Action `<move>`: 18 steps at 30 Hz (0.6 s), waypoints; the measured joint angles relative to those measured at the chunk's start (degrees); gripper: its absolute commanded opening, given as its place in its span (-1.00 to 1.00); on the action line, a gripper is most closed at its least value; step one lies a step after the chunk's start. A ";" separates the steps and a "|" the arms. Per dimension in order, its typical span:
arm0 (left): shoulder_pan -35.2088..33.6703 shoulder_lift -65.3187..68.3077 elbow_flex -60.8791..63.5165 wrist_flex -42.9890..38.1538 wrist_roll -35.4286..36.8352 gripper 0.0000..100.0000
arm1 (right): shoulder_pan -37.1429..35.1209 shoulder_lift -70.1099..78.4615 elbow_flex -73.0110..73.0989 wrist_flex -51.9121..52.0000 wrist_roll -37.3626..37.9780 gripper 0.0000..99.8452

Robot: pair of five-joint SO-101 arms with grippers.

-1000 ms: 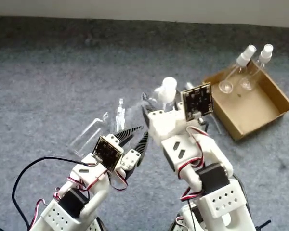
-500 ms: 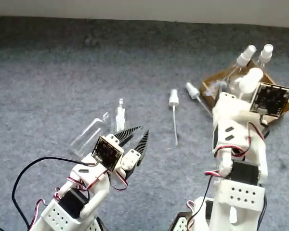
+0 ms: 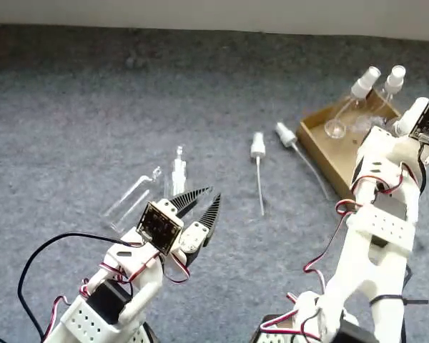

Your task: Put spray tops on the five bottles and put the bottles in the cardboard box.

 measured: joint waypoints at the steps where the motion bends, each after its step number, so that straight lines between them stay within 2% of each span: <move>1: 0.00 0.00 0.00 0.00 -0.09 -0.92 | 0.35 2.11 0.00 -1.23 0.00 -0.72; 10: -3.34 0.00 0.00 0.00 -0.09 -0.92 | 1.49 16.00 -0.79 -15.03 0.18 -0.72; 18: -3.52 0.00 0.00 0.00 -0.09 -0.92 | 1.49 27.60 -11.60 -17.05 0.18 -0.72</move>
